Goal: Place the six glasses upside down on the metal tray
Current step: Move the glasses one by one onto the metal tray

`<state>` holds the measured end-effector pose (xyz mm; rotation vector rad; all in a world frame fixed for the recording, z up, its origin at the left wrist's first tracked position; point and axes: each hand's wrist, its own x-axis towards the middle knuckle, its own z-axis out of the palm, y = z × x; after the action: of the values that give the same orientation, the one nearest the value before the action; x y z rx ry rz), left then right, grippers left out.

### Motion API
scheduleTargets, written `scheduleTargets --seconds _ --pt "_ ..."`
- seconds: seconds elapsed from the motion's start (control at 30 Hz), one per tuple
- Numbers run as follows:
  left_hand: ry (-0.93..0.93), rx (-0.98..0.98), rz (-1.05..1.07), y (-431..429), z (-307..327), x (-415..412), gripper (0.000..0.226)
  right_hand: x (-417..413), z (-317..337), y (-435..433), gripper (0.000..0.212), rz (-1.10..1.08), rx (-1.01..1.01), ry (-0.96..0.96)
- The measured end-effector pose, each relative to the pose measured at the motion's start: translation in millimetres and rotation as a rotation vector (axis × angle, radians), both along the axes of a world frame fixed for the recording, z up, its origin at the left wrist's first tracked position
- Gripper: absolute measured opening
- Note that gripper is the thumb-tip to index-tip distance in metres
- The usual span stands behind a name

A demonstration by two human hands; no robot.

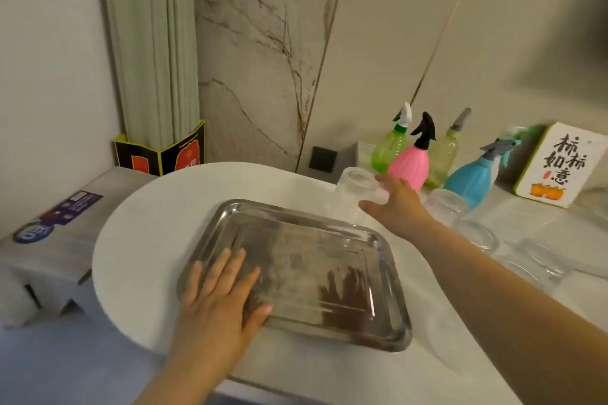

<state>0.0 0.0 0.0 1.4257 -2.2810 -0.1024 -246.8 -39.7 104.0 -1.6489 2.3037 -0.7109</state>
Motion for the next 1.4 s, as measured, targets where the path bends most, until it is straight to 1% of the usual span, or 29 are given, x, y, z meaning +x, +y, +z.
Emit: scheduleTargets --seconds 0.03,0.1,0.17,0.23,0.27,0.33,0.37,0.47,0.53,0.63,0.7,0.77,0.87,0.93,1.0,1.03,1.13,1.23,1.27,1.3,1.4 --pt "0.003 -0.037 -0.010 -1.4 -4.0 -1.3 0.084 0.0 0.8 -8.6 0.062 0.012 -0.010 0.038" --pt "-0.054 0.018 -0.002 -2.0 -5.3 -2.6 0.082 -0.8 -1.5 -25.0 0.069 0.030 0.015 0.115" --pt "-0.073 0.048 0.001 -4.5 -8.8 -1.6 0.081 -0.1 -5.2 -40.4 0.074 0.020 0.061 0.127" --pt "-0.106 0.076 -0.010 -6.0 -10.9 -0.8 0.079 0.1 -13.2 -52.2 0.075 -0.005 0.088 0.102" --pt "-0.124 0.113 -0.016 -4.7 -7.5 -0.1 0.075 0.1 -16.3 -57.1 0.075 -0.015 0.087 0.088" --pt "-0.155 0.098 -0.020 -4.2 -8.0 -0.3 0.065 1.0 -21.5 -63.4 0.074 -0.020 0.084 0.081" --pt "-0.155 0.110 -0.027 -4.7 -8.3 -1.0 0.066 0.6 -23.7 -65.7 0.074 -0.027 0.072 0.078" --pt "-0.127 0.138 -0.009 -4.5 -7.5 -1.1 0.080 -3.5 -26.3 -72.1 0.076 -0.085 0.009 0.011" --pt "-0.097 0.141 -0.006 -4.7 -4.7 -1.2 0.082 -7.7 -27.1 -75.7 0.078 -0.111 0.004 -0.021" --pt "-0.119 0.168 -0.011 -5.2 -3.3 -2.7 0.081 -10.2 -28.3 -79.6 0.076 -0.107 0.014 -0.068" --pt "-0.127 0.207 -0.014 -4.9 -1.7 -2.8 0.081 -10.7 -29.7 -80.8 0.073 -0.101 -0.012 -0.104" --pt "-0.132 0.229 -0.020 -5.1 -1.5 -2.5 0.080 -13.8 -30.8 -79.4 0.072 -0.101 -0.062 -0.120" --pt "-0.149 0.252 -0.038 -4.5 -0.1 -2.1 0.079 -20.7 -24.7 -71.2 0.069 -0.141 -0.218 -0.139" --pt "-0.153 0.248 -0.030 -3.3 -0.5 -1.8 0.080 -26.1 -11.2 -63.6 0.068 -0.199 -0.355 -0.174" --pt "-0.141 0.243 -0.027 -2.1 0.1 -1.6 0.080 -32.2 5.2 -53.6 0.067 -0.217 -0.411 -0.209" --pt "-0.139 0.237 -0.026 -1.4 0.5 -1.6 0.080 -34.9 12.0 -47.6 0.067 -0.198 -0.386 -0.217" --pt "-0.129 0.230 -0.020 1.2 2.0 -1.6 0.081 -36.3 20.6 -22.6 0.068 -0.079 -0.200 -0.221" --pt "-0.110 0.250 -0.035 5.5 4.8 1.1 0.075 -29.0 14.3 1.7 0.072 -0.001 -0.099 -0.242" --pt "-0.113 0.252 -0.037 6.9 5.8 2.1 0.077 -25.8 10.9 7.2 0.073 0.012 -0.081 -0.247" --pt "-0.113 0.265 -0.038 7.6 7.2 2.0 0.084 -23.0 7.4 11.5 0.073 0.024 -0.065 -0.250" --pt "-0.092 0.225 -0.015 2.5 -3.2 1.8 0.104 -15.8 -2.0 17.6 0.073 0.058 -0.036 -0.225"
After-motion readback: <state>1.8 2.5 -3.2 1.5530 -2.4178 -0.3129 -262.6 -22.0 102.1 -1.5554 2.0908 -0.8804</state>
